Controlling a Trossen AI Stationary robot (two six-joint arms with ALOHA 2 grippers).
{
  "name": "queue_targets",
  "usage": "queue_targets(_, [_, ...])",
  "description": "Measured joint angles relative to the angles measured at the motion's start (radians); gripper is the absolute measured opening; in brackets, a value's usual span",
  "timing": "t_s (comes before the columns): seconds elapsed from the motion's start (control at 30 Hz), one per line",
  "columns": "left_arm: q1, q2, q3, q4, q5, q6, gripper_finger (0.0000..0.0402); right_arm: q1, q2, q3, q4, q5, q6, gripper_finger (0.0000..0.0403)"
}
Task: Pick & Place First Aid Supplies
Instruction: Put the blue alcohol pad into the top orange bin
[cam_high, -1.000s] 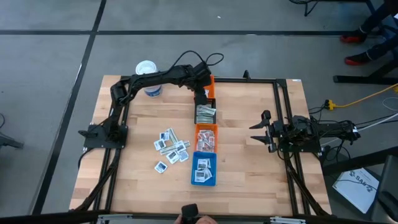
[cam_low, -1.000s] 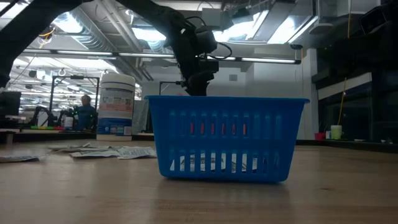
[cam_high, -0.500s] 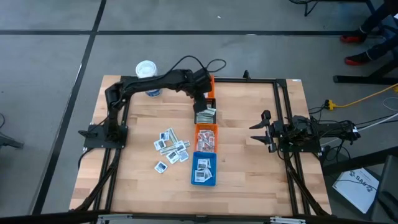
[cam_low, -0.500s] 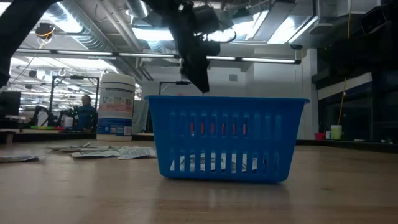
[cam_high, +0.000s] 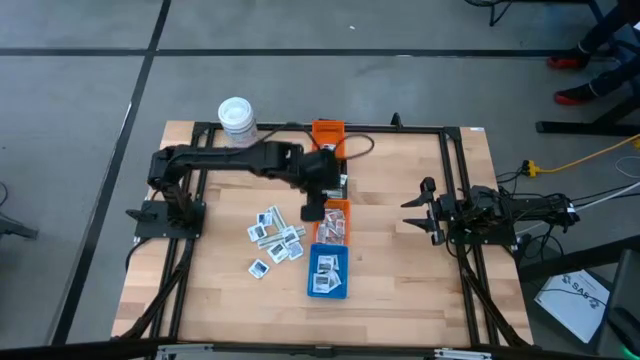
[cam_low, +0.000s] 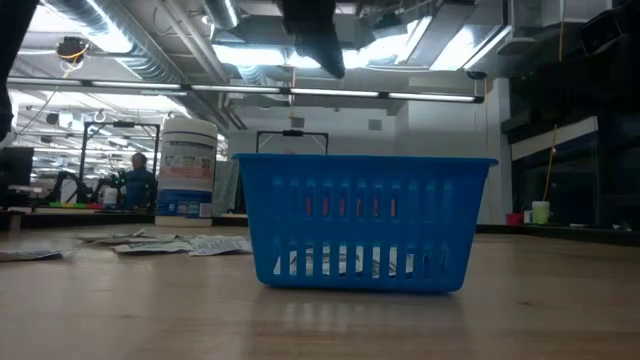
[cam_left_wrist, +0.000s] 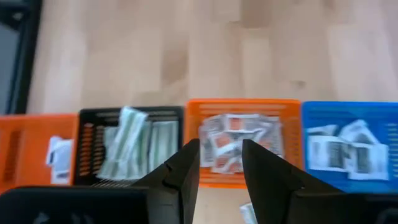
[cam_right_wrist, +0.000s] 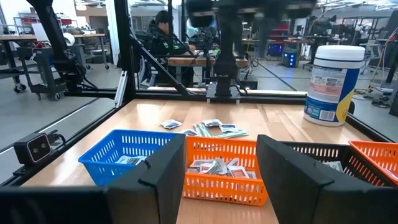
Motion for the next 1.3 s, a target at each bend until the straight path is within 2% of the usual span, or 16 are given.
queue_targets(0.23, [-0.107,-0.009,0.000,-0.033,0.001,0.000,0.0115,0.000,0.000,0.000,0.000,0.000,0.000,0.0195])
queue_targets(0.53, [-0.159,-0.009,0.000,-0.024,-0.001,-0.006,0.0112,0.000,0.000,0.000,0.000,0.000,0.000,0.0195])
queue_targets(0.93, [-0.215,-0.009,0.000,-0.025,-0.004,-0.235,0.0109,0.000,0.000,0.000,0.000,0.000,0.000,0.0195])
queue_targets(1.13, [-0.284,-0.008,0.000,-0.025,-0.028,-0.411,0.0111,0.000,0.000,0.000,0.000,0.000,0.000,0.0195])
queue_targets(1.3, [-0.353,-0.008,0.000,-0.029,-0.027,-0.455,0.0107,0.000,0.000,0.000,0.000,0.000,0.000,0.0195])
